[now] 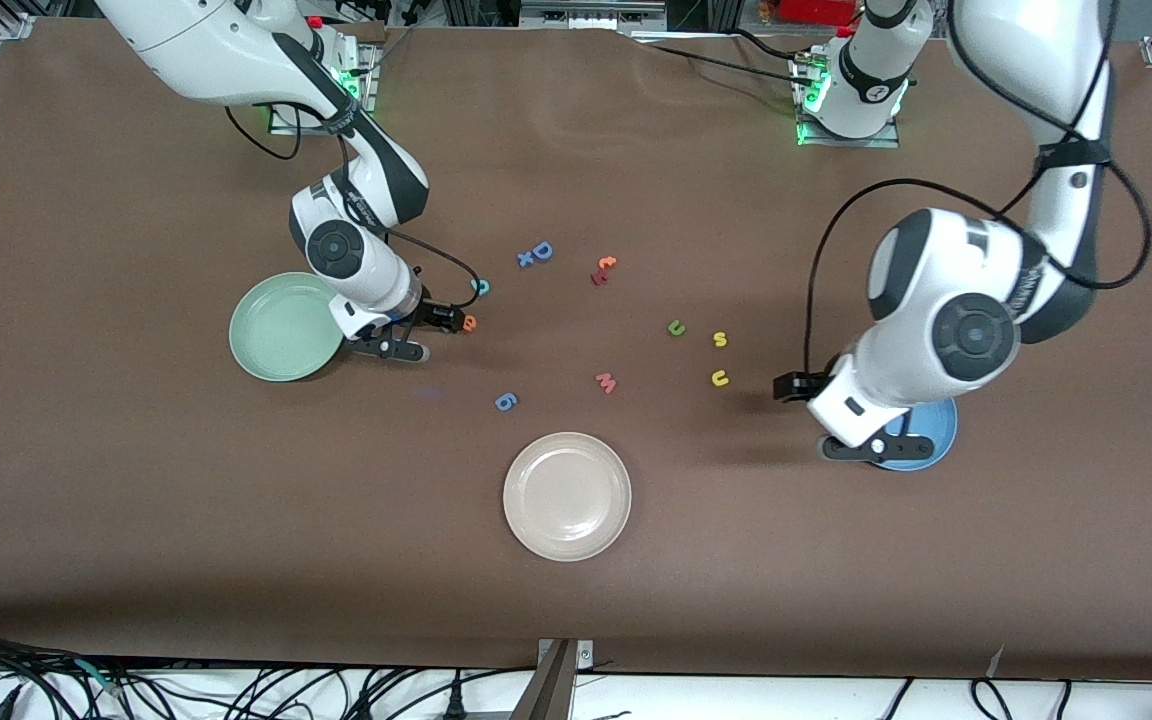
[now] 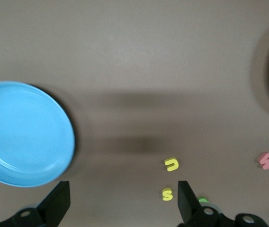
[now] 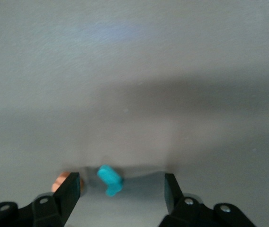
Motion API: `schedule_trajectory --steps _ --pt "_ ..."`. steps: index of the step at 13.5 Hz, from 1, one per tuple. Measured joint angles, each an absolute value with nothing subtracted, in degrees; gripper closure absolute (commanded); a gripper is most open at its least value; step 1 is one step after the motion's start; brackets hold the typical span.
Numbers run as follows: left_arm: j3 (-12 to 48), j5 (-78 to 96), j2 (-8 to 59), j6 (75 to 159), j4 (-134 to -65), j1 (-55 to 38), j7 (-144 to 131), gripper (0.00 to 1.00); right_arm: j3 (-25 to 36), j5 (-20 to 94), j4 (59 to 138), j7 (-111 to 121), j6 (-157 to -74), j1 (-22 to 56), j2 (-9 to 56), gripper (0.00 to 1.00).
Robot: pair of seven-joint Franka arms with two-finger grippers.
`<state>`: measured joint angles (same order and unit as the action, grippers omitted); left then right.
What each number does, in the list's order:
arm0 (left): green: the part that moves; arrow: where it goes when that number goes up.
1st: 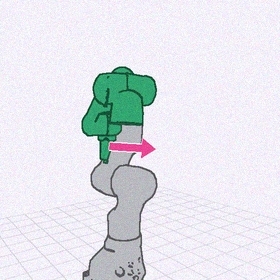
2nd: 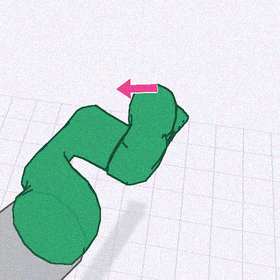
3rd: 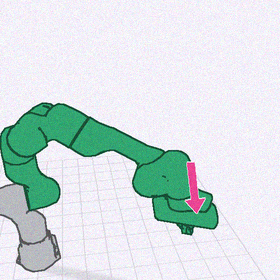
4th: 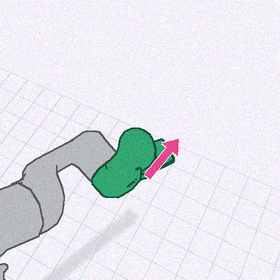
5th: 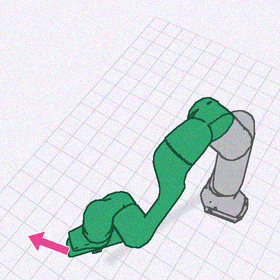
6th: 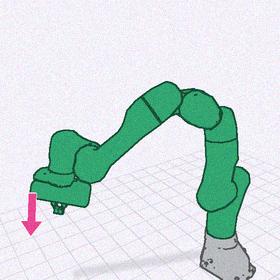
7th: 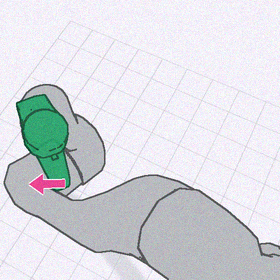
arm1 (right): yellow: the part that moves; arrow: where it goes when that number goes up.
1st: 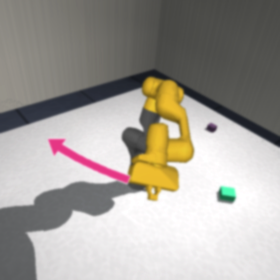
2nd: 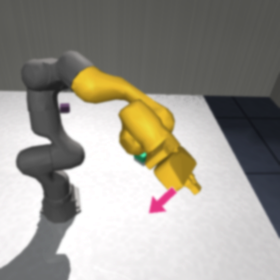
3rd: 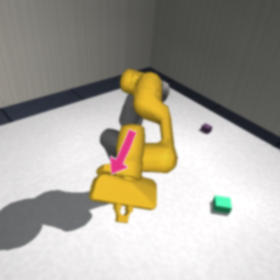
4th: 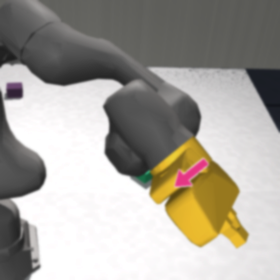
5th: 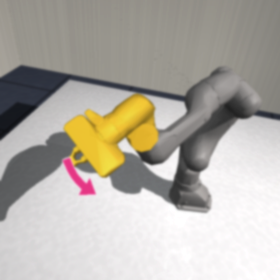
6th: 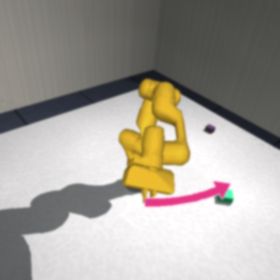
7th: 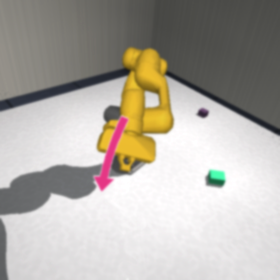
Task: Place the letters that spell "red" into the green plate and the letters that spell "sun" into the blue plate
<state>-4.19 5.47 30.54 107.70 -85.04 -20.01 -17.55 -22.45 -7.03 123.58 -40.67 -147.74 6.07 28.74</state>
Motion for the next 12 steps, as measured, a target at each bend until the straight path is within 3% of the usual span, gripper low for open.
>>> schedule_trajectory --steps 10,12 --pt "-2.96 8.65 30.77 113.84 -95.51 -20.32 -19.02 0.0 -20.69 -14.04 123.52 -41.94 -147.79 8.6 28.66 0.23" --pt "-2.74 8.65 31.11 113.97 -96.36 -20.71 -19.02 0.0 -20.69 -14.08 123.52 -41.94 -147.79 8.61 28.65 0.35"
